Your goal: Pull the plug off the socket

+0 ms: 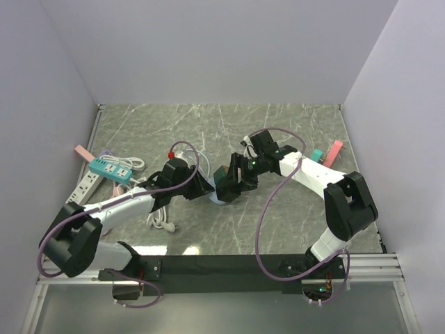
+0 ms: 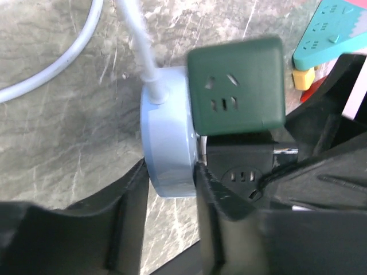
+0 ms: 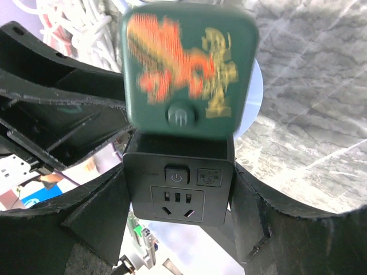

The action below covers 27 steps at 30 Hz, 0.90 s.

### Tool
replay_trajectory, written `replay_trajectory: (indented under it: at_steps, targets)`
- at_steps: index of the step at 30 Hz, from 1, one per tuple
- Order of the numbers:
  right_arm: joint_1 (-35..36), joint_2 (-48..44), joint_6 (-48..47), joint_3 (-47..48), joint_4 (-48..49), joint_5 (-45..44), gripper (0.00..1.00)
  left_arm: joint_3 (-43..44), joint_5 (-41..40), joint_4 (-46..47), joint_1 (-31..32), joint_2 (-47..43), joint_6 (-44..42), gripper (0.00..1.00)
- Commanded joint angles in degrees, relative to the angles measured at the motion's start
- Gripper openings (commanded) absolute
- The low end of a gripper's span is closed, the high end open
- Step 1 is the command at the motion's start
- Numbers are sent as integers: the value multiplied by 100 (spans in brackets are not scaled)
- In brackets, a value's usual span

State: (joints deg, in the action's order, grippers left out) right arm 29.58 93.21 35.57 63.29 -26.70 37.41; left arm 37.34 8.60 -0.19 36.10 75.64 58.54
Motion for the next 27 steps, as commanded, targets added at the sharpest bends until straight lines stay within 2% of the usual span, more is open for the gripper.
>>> replay_trajectory:
  at_steps: [1, 2, 4, 5, 10, 15, 19, 20, 21, 22, 25, 27]
  targets:
    - [127, -479, 222, 158, 789, 847, 0, 45, 230, 476, 73, 118, 105, 31]
    - [144, -470, 161, 166, 754, 830, 0, 45, 195, 441, 73, 135, 105, 20]
    - [144, -444, 56, 236, 517, 646, 0, 54, 54, 309, 73, 162, 52, 10]
    - [144, -444, -49, 263, 430, 601, 0, 54, -7, 256, 73, 171, 8, 1]
    - [-136, -724, -182, 272, 165, 548, 0, -43, -499, -190, 64, 4, -150, 1]
    - [-785, -1032, -349, 132, -71, 811, 0, -139, -711, -368, 38, -40, -247, 1]
    - [-1392, -1156, -727, 166, -642, 391, 0, -175, -719, -342, 11, -128, -247, 1]
    - [-1524, -1173, -892, 201, -818, 33, 0, -157, -711, -350, 11, -145, -256, 1]
    - [-1621, -1147, -981, 419, -1054, -1075, 0, -140, -685, -307, 11, -163, -264, 1]
    - [-1770, -1095, -1060, 534, -1440, -1826, 0, -140, -658, -272, 11, -198, -256, 1]
    - [-2078, -797, -1114, 764, -1628, -3664, 0, -148, -518, -131, 11, -295, -221, 1]
    - [-2272, -429, -1105, 878, -1584, -3897, 0, -122, -421, -113, 11, -348, -212, 1]
